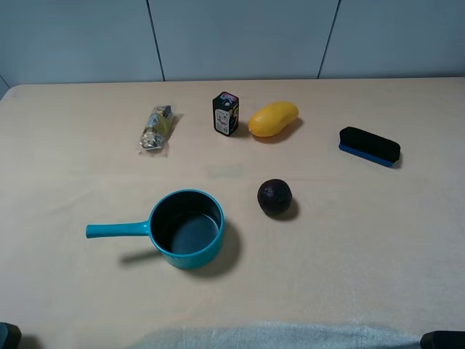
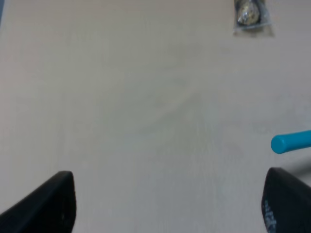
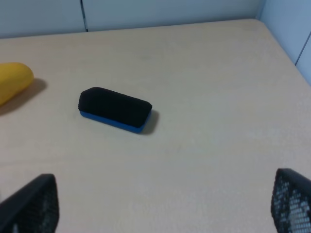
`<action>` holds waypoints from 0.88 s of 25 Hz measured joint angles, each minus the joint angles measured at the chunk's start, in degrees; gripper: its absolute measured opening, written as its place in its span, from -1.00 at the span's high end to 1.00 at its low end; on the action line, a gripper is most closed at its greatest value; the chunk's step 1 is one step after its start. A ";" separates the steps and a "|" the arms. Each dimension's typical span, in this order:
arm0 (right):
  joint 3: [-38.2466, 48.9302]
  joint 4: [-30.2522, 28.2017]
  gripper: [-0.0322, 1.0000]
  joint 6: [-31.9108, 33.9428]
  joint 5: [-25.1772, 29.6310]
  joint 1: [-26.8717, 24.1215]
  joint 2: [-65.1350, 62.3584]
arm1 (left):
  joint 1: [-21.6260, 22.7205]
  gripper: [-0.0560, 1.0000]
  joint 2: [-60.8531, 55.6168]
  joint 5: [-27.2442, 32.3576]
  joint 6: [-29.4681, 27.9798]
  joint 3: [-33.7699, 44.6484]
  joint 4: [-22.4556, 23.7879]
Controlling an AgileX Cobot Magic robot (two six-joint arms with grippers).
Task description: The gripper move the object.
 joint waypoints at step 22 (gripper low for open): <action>0.00 0.00 -0.34 0.00 0.00 0.00 0.00 | 0.00 -0.57 -0.20 -4.31 0.22 1.76 0.49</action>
